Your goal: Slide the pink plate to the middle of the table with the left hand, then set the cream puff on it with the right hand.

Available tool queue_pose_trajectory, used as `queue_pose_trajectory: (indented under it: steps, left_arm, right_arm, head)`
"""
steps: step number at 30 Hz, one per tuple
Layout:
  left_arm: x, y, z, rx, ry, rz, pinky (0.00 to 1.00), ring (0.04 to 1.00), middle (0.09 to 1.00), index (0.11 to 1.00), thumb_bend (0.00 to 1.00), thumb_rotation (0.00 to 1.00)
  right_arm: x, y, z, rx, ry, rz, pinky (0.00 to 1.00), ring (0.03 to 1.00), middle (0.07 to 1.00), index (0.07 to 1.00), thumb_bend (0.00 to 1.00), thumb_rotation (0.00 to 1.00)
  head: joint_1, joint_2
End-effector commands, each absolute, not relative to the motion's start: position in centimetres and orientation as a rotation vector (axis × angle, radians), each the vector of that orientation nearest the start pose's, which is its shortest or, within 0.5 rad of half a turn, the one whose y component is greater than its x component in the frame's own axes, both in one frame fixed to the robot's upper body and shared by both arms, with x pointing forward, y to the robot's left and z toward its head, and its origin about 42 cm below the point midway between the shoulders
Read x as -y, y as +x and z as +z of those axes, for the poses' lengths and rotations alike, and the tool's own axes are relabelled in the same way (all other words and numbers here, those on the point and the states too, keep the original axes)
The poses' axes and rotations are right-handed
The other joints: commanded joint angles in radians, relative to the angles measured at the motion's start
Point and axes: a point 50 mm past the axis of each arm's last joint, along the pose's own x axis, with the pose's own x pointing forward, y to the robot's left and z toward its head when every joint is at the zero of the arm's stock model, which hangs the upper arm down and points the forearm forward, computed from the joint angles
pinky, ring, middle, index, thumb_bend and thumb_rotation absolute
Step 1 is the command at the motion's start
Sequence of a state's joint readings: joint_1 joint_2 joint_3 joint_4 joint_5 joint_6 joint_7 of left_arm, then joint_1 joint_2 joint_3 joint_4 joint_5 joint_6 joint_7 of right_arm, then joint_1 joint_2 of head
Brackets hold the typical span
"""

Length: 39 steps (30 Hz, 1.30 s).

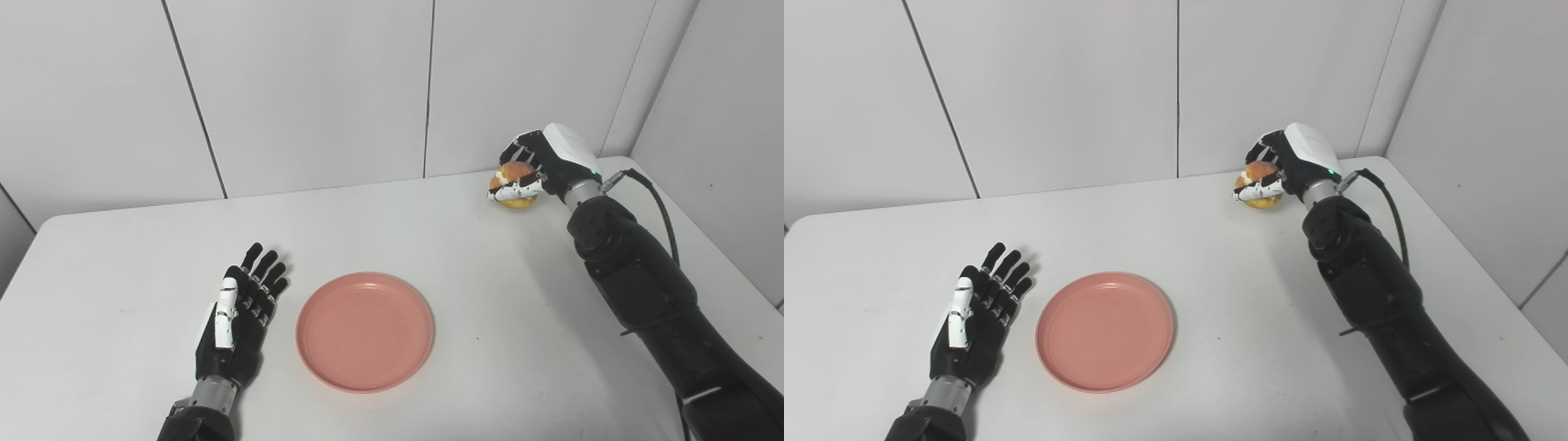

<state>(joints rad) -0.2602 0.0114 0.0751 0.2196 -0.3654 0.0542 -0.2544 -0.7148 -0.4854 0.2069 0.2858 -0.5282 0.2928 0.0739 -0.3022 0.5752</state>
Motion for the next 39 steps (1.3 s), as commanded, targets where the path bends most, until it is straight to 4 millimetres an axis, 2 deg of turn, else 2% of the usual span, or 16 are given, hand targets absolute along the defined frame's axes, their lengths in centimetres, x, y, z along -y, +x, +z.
queue_pose_trajectory:
  steps: [1, 11, 22, 29, 39]
  left_arm:
    - [-20.0, 34.6, 8.1, -0.12, -0.366, -0.211, 0.96, 0.945, 0.935, 0.93, 0.42, 1.0]
    - [-18.7, 34.4, 8.6, -0.12, -0.353, -0.207, 0.96, 0.941, 0.933, 0.933, 0.41, 1.0]
    - [-17.2, 34.2, 9.2, -0.121, -0.338, -0.197, 0.94, 0.929, 0.925, 0.924, 0.42, 1.0]
    - [-16.3, 34.1, 9.6, -0.115, -0.32, -0.2, 0.94, 0.929, 0.925, 0.924, 0.43, 1.0]
    - [-14.8, 34.2, 10.3, -0.113, -0.318, -0.187, 0.93, 0.921, 0.913, 0.911, 0.44, 1.0]
  right_arm:
    - [29.1, 48.2, 33.0, 0.224, -1.071, -0.091, 0.31, 0.386, 0.455, 0.485, 0.51, 0.13]
    - [23.4, 45.5, 32.9, 0.321, -1.046, 0.077, 0.29, 0.373, 0.45, 0.485, 0.52, 0.13]
    - [17.5, 42.7, 31.3, 0.417, -1.063, 0.285, 0.32, 0.377, 0.444, 0.485, 0.51, 0.13]
    - [15.1, 41.4, 30.1, 0.406, -1.046, 0.383, 0.3, 0.37, 0.447, 0.485, 0.51, 0.13]
    - [13.3, 40.7, 28.7, 0.405, -1.061, 0.463, 0.29, 0.361, 0.443, 0.485, 0.52, 0.13]
  head:
    - [0.007, 0.0]
    - [0.055, 0.005]
    - [0.12, 0.021]
    - [0.175, 0.037]
    - [0.258, 0.071]
